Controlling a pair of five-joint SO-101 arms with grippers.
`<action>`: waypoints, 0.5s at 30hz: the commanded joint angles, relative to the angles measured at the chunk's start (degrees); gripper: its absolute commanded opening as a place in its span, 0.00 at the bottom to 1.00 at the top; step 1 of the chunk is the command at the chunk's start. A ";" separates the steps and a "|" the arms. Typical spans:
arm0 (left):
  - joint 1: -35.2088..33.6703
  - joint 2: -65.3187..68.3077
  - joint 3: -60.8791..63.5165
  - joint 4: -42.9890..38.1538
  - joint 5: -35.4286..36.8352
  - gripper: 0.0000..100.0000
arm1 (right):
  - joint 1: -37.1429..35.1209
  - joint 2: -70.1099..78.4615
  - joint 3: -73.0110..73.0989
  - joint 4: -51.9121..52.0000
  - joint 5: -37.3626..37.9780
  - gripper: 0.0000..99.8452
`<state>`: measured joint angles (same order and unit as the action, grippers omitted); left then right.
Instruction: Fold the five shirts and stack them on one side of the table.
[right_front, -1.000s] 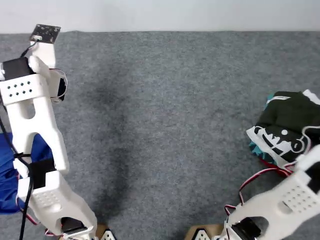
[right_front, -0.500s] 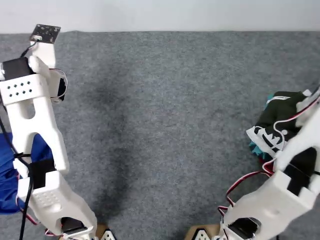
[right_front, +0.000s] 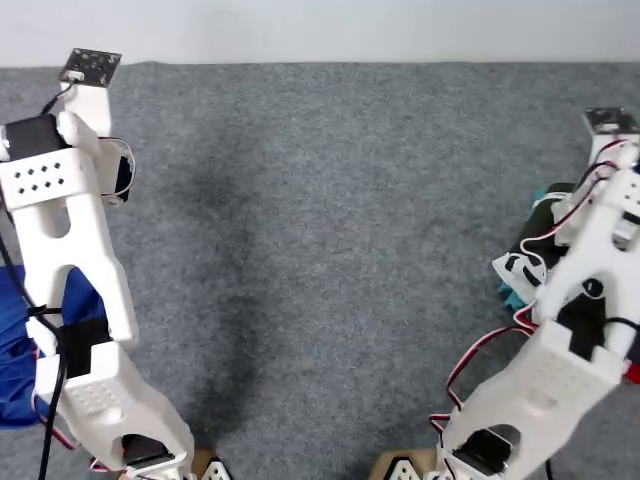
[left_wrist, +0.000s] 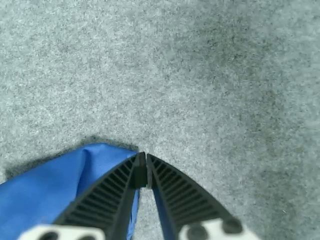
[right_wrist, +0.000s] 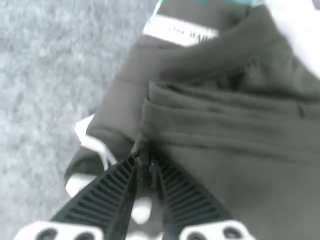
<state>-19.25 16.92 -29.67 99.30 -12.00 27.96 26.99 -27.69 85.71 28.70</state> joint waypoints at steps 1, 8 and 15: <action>0.35 -3.34 -0.40 1.23 -0.35 0.01 | -1.80 -0.92 -1.05 -2.51 0.62 0.01; 0.35 -2.81 -0.40 1.23 -0.35 0.01 | -4.88 -6.29 -5.98 1.54 0.44 0.09; 0.44 -2.81 -0.40 1.14 -0.44 0.01 | -5.85 -6.11 -6.51 -3.21 -7.56 0.21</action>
<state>-19.25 16.92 -29.67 99.30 -12.00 22.77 24.70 -30.95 84.48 23.16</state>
